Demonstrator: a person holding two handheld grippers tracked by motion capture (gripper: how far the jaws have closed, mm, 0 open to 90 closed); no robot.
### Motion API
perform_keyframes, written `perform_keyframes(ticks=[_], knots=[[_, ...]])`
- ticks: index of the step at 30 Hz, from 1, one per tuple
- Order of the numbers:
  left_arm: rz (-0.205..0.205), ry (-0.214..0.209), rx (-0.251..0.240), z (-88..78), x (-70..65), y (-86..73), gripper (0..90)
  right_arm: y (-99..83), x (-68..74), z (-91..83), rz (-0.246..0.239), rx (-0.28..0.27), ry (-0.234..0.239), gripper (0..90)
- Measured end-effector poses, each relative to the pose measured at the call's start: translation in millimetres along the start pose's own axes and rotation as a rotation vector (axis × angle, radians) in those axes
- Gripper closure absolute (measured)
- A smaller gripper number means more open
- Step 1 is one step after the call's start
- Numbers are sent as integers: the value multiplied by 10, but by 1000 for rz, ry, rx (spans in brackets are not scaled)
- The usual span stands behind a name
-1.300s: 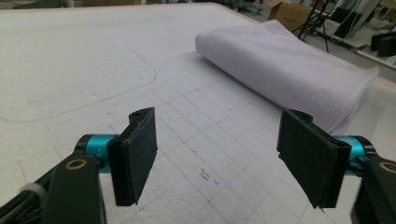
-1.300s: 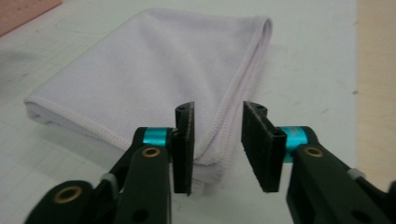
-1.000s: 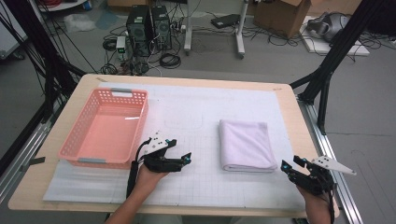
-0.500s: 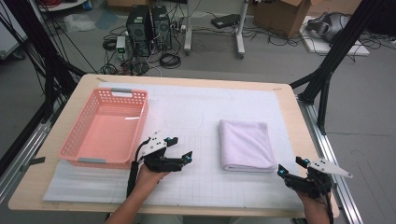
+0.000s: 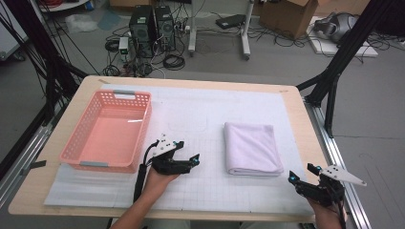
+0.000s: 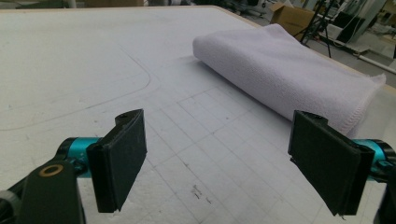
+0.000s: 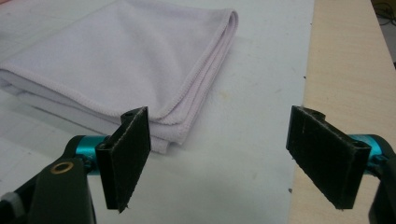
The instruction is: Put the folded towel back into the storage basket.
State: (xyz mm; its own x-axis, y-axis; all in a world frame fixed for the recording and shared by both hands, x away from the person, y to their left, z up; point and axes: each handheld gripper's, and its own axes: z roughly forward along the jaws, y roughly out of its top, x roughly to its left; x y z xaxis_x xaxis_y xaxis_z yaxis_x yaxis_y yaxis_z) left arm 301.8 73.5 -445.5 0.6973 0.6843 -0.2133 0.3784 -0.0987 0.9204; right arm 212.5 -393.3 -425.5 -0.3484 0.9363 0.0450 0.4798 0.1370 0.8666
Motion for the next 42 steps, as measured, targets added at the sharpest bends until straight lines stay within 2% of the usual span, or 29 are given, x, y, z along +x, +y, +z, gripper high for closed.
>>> perform_keyframes(ticks=[8, 10, 15, 18, 21, 23, 24, 25, 28, 33, 36, 37, 39, 42], knots=[[2, -39, 21, 121, -26, 119, 239, -1, 29, 19, 1, 13, 10, 209], [-18, -53, 9, 175, -43, 141, 252, -1, 45, 25, 0, 15, 13, 209], [-3, -73, 56, 407, -157, 237, 264, 18, 57, 31, -4, 2, 25, 209], [-4, -84, 80, 579, -230, 304, 265, 19, 58, 50, -10, 13, 27, 210], [13, -85, 92, 751, -305, 367, 277, 24, 64, 48, -6, 11, 29, 210], [39, -81, 101, 845, -360, 405, 309, 20, 59, 51, -9, 11, 29, 210], [39, -81, 101, 845, -360, 405, 310, 19, 57, 52, -5, 14, 29, 209], [32, -89, 103, 894, -385, 416, 317, 18, 53, 59, -4, 10, 31, 209], [-12, -107, 150, 1089, -434, 398, 324, 22, 41, 59, -2, 12, 29, 209], [-63, -72, 216, 1285, -453, 358, 323, 28, 51, 64, -4, 7, 35, 209], [-77, -67, 240, 1335, -461, 349, 310, 28, 49, 70, 0, 9, 38, 210], [-78, -62, 264, 1376, -465, 338, 309, 29, 45, 71, -4, 5, 38, 209], [-86, -62, 271, 1391, -468, 329, 315, 29, 47, 66, -4, 7, 38, 210], [-108, -98, 287, 1399, -444, 313, 387, 25, 46, 64, -6, 12, 38, 210]])
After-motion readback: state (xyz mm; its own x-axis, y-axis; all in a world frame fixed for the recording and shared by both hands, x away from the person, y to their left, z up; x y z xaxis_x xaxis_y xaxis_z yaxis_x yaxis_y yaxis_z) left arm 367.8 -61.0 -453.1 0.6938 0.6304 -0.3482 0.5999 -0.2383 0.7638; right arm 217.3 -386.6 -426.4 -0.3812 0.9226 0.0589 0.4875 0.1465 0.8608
